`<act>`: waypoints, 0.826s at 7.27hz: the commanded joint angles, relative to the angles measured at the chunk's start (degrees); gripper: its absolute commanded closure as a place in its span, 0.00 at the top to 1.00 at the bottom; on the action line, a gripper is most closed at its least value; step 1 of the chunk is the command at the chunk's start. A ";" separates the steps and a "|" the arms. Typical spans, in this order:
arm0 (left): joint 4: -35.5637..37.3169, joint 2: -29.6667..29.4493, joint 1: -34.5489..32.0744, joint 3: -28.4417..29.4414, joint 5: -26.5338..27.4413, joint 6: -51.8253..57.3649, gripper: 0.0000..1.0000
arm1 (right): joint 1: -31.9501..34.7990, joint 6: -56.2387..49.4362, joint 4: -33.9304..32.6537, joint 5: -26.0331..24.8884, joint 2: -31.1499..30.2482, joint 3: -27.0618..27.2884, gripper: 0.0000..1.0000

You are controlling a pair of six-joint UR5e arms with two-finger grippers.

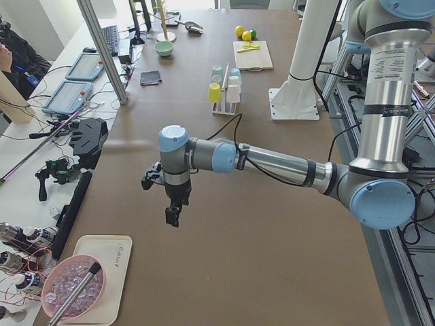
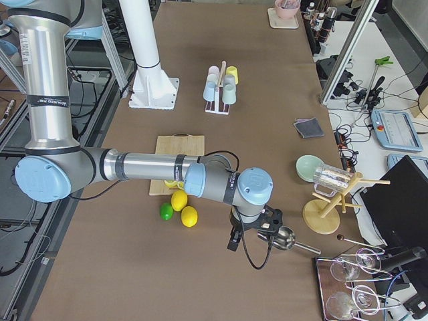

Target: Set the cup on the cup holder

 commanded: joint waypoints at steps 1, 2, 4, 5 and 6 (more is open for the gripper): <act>12.15 -1.31 -0.58 -4.39 -4.69 -2.92 0.98 | 0.00 0.28 2.79 0.20 -0.11 -0.30 1.00; 14.50 -0.89 -0.66 -6.52 -4.60 -2.85 0.98 | 0.00 0.10 2.88 0.12 -0.02 -0.22 1.00; 14.35 0.00 -0.66 -6.90 -2.07 -2.15 0.98 | -0.09 -0.16 2.79 0.20 0.07 0.05 1.00; 14.17 0.17 -0.49 -6.98 -1.53 -1.97 0.98 | 0.00 -0.25 2.79 0.46 0.07 0.22 1.00; 11.04 0.26 -0.31 -6.99 -1.09 -1.97 0.98 | -0.09 -0.25 2.79 0.55 -0.02 0.22 1.00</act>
